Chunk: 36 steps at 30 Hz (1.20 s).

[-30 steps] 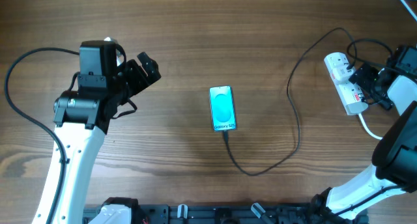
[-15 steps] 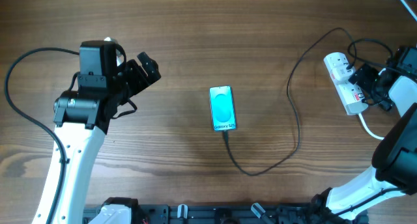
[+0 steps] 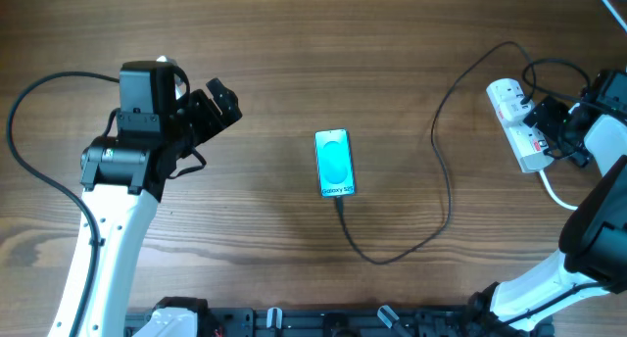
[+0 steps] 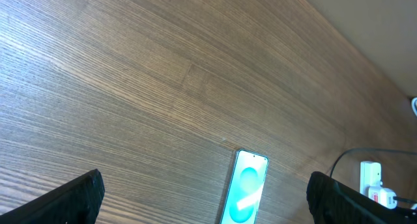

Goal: Plug charger to phone and switch on socket

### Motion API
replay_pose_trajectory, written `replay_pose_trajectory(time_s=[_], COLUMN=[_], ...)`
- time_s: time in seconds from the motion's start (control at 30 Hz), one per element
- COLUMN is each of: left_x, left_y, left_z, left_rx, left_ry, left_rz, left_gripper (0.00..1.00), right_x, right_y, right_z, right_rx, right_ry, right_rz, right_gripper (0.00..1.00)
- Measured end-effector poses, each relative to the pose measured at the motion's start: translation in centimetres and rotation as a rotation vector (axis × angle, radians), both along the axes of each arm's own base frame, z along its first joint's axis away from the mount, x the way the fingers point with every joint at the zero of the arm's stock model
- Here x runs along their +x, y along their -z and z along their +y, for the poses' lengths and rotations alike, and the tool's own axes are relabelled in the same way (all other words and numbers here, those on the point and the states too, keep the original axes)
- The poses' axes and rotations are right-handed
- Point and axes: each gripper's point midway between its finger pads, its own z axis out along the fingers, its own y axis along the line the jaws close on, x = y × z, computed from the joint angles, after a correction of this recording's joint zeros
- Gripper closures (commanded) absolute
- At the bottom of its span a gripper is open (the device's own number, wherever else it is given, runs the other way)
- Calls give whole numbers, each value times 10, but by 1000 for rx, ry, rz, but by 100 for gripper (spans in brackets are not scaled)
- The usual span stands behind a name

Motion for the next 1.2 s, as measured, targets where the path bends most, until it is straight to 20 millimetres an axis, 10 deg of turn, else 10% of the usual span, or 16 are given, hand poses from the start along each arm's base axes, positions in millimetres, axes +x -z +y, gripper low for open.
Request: replay_pose_trajectory(time_s=[0.8,1.0,1.2], left_x=[0,0,0], left_y=[0,0,0], left_z=[0,0,0], left_rx=[0,0,0], left_ry=[0,0,0], left_rz=[0,0,2], left_gripper=[0,0,0], right_x=[-7,-27,-18], right_y=[2,8,-63], right_z=[-1,27,-2], right_rx=[85,238,253], right_ry=[65,54,55], right_rz=[-20,60,46], right_gripper=[1,1,0])
